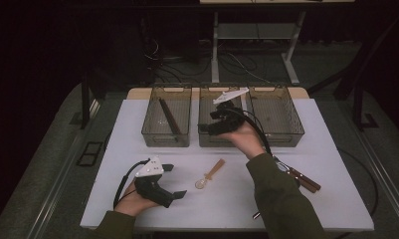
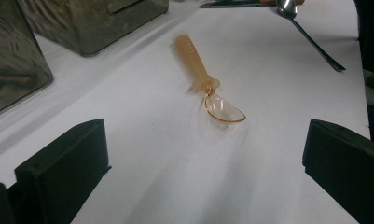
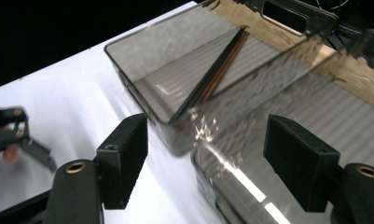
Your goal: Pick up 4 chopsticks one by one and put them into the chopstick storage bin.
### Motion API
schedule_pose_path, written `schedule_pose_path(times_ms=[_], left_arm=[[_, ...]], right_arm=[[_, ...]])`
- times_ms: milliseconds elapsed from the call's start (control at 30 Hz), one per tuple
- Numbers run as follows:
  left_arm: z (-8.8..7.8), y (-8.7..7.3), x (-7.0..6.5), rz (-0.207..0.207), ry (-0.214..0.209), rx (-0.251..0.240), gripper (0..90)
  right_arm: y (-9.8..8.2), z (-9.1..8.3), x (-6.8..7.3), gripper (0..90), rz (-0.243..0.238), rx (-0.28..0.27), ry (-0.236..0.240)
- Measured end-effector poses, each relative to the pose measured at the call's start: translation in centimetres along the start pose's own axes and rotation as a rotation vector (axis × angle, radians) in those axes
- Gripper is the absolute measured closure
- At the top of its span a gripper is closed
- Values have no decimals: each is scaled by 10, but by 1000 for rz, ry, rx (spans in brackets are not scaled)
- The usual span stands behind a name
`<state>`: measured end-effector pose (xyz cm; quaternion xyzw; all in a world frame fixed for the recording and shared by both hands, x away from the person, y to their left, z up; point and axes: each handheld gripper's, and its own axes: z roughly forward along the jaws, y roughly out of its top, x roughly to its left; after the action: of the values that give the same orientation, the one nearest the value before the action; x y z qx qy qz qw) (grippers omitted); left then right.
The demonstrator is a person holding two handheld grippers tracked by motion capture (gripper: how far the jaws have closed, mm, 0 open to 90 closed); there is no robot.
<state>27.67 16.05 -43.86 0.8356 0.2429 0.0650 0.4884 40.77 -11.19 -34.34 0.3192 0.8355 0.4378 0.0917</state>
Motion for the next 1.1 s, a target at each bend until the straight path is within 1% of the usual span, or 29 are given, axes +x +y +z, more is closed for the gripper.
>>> schedule_pose_path(times_ms=[33,233,367,433,567,700,767,833,967,1100], left_arm=[[-1,0,1,8,0,9,0],[0,-1,1,6,6,13,0],[1,-1,1,-2,14,16,0],[1,-2,2,-5,20,17,0],[1,-2,2,-3,26,21,0],[2,-3,2,-8,36,19,0],[3,-3,2,-9,39,23,0],[3,-3,2,-7,41,28,0],[3,-3,2,-1,41,30,0],[3,-3,1,-4,38,28,0]], right_arm=[[-4,-4,-2,301,0,1,0],[-30,-27,-13,301,26,-12,-8],[-44,-43,-18,301,26,-18,-9],[-52,-50,-21,301,18,-24,-10],[-69,-64,-25,301,22,-28,-3],[-88,-78,-27,304,41,-35,6],[-98,-84,-26,309,41,-44,4],[-106,-90,-27,312,36,-37,-3],[-120,-102,-28,323,38,-28,-15],[-131,-113,-30,340,49,-23,-25]])
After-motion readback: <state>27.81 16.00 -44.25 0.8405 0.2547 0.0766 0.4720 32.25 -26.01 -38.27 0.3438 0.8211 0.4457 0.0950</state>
